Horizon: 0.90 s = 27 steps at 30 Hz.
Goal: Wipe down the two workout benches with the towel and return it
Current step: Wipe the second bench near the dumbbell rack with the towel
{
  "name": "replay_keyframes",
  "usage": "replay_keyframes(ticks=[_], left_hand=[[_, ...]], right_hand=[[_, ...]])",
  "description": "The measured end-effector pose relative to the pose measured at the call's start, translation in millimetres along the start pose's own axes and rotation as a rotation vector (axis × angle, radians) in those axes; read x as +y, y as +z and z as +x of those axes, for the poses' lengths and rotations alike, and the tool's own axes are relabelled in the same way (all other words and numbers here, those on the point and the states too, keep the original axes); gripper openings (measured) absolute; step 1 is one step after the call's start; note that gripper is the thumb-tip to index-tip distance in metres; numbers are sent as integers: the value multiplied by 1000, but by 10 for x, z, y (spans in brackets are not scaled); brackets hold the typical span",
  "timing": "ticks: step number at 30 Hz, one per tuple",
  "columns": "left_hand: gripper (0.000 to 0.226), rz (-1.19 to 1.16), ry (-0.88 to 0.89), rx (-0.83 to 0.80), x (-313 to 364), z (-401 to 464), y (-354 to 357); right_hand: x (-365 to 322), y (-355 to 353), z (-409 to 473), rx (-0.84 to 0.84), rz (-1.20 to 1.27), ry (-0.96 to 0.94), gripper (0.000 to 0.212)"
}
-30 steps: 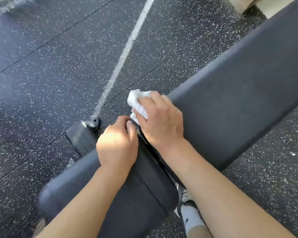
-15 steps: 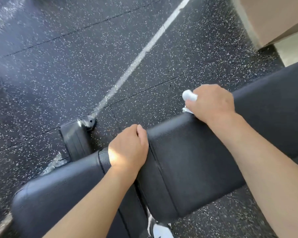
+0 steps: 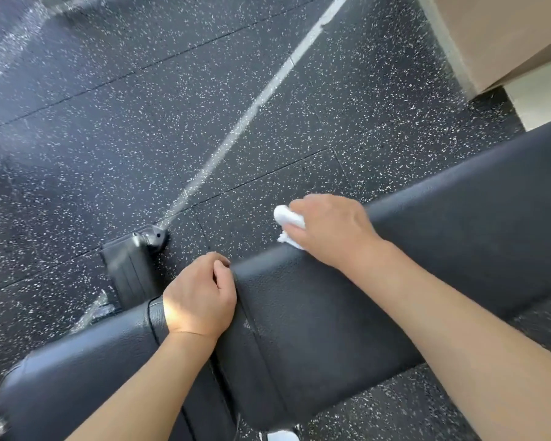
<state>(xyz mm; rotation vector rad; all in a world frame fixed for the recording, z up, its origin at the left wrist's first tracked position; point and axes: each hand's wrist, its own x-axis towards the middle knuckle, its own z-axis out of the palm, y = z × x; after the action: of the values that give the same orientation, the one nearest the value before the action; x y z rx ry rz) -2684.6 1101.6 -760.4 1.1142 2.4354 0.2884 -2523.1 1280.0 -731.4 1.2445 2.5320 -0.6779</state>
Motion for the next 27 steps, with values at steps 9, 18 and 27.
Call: replay_keyframes(ticks=[9, 18, 27], left_hand=[[40, -35, 4, -21, -24, 12, 27], [39, -11, -2, -59, -35, 35, 9], [36, -3, 27, -31, -54, 42, 44]], right_hand=[[118, -96, 155, -127, -70, -33, 46], [-355, 64, 233, -222, 0, -151, 32], [655, -386, 58, -89, -121, 222, 45]])
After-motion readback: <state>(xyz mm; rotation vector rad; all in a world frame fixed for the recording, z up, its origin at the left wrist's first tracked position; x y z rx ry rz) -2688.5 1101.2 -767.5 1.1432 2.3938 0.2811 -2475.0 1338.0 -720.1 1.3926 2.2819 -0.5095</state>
